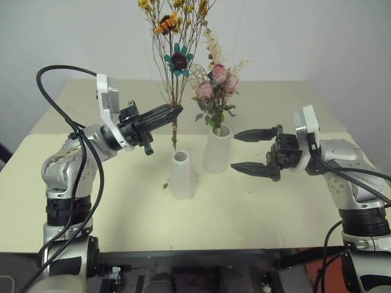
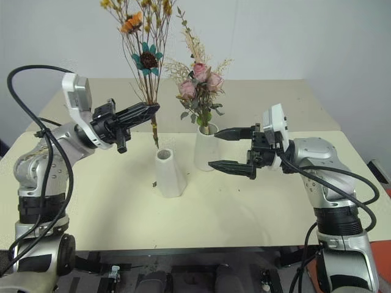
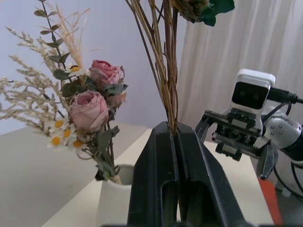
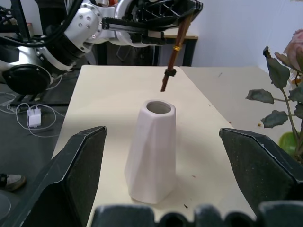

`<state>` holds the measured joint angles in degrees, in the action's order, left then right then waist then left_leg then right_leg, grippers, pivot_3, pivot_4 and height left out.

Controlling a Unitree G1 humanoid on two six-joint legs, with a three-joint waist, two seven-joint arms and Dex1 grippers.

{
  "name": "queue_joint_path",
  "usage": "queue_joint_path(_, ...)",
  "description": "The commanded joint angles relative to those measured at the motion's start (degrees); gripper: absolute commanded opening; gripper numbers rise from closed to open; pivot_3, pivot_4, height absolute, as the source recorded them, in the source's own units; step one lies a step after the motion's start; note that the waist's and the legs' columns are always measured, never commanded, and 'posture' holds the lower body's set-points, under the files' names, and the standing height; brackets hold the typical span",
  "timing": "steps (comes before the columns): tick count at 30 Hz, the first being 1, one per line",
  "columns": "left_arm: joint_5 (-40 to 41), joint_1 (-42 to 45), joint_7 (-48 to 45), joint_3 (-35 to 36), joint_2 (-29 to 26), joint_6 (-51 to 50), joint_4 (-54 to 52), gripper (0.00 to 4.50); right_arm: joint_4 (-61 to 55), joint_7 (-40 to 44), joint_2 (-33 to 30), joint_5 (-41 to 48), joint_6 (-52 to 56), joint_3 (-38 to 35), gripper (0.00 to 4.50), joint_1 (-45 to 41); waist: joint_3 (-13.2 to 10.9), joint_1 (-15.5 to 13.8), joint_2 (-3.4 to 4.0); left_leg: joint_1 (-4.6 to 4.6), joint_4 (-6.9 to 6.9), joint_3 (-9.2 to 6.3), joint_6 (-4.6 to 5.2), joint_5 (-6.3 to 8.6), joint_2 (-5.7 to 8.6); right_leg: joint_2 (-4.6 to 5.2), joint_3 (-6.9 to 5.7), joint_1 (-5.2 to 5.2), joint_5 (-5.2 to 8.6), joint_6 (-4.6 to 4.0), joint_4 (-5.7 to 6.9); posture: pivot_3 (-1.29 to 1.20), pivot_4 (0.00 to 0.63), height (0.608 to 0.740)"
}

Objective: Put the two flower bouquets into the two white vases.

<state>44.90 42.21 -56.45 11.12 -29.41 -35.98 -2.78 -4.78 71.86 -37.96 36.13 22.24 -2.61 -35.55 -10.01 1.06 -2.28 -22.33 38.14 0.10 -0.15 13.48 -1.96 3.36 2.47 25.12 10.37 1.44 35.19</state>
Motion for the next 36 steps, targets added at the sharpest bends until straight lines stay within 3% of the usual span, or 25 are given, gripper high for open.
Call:
queue_joint_path(1,-1.41,0.92,-1.86,-1.1,0.13,2.88,1.05,0.03,-2.47,0.8,-1.14,1.42,0.06,-1.76,4.5,-0.07,0.0,-0.03,0.0,0.0,0.0,0.0,0.0,0.0,0.0,0.0,0.0,0.0,0.0,0.0,0.0,0.0,0.15,0.74)
queue_joint_path(13,-2.99,-1.61,-2.87,-3.85,1.84,4.21,0.17,0.03,-2.92,0.99,-1.93,1.98,0.01,-2.22,4.5,0.38,0.0,-0.05,0.0,0.0,0.02,0.0,0.0,0.0,0.0,0.0,0.0,0.0,0.0,0.01,0.02,0.0,0.15,0.74)
queue_joint_path(36,-4.32,-6.88,-2.11,-4.56,-0.34,3.41,-3.13,0.03,-2.36,0.86,-1.22,1.82,-0.78,-2.23,4.5,0.47,0.0,-0.11,0.0,-0.01,0.06,-0.01,0.0,0.0,-0.01,0.0,0.0,0.0,0.12,0.2,0.04,0.0,0.15,0.74)
